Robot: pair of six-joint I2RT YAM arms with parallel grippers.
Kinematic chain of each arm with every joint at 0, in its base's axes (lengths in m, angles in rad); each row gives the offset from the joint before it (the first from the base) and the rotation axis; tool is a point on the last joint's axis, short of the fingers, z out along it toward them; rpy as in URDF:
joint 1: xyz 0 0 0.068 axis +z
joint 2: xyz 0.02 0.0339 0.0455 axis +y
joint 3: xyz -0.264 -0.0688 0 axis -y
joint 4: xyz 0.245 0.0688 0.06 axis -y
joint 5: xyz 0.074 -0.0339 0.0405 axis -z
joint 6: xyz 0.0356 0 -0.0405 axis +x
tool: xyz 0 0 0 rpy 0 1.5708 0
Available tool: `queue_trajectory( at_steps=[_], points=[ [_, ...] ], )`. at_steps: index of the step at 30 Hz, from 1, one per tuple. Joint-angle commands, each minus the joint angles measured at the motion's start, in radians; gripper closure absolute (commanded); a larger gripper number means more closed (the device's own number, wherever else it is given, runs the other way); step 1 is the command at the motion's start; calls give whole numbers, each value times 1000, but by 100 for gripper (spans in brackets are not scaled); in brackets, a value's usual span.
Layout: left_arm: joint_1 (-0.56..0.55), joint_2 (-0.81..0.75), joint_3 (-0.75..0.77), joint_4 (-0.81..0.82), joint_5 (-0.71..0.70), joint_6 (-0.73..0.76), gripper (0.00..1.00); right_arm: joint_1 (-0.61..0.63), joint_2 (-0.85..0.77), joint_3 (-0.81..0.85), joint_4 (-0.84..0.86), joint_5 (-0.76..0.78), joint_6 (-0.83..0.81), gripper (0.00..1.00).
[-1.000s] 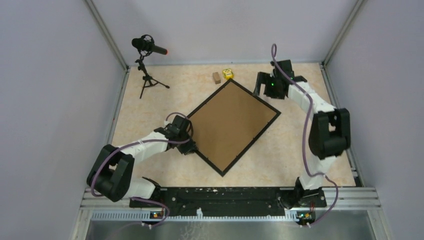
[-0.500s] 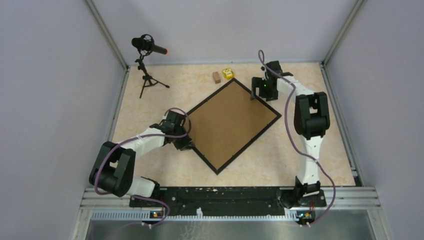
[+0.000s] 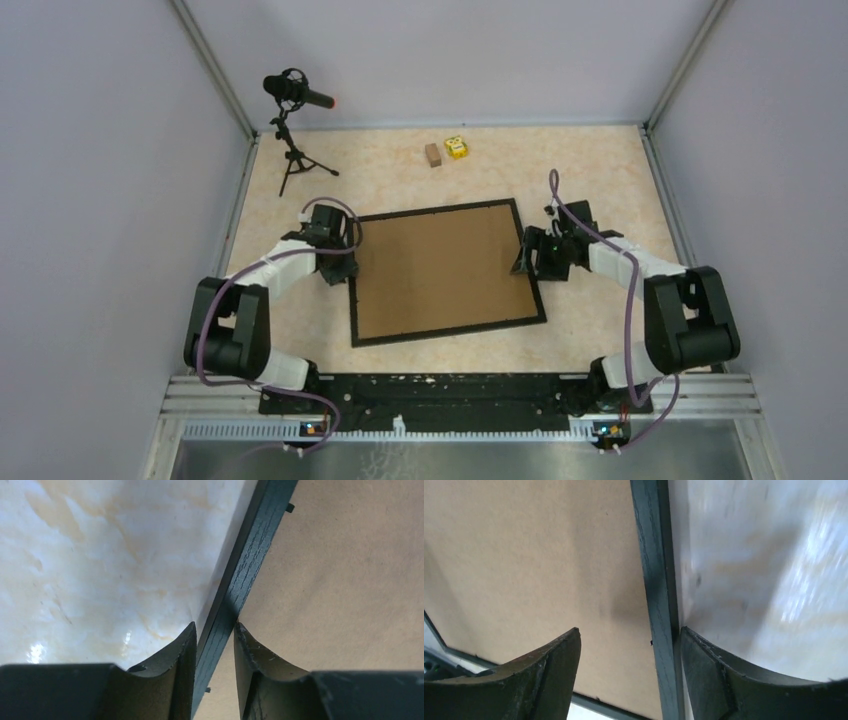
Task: Put the photo into the frame
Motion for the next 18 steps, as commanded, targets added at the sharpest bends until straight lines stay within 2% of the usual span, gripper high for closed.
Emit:
queue_trajectory(
  at_steps=[1,6,9,12,18],
  points=[
    [59,105,28,-11,-82,131,64,-5,-119,-16,-257,54,57,35],
    [96,149,66,-15,-40,174,66,-23,-134,16,-388,111,92,54],
    [101,168,67,-9,-26,181,69,-23,-158,18,-388,148,83,57],
    [108,178,55,9,-10,186,70,-17,-124,24,-355,118,57,65],
    [117,187,65,8,-3,200,74,-2,-63,73,-309,120,25,69]
  ],
)
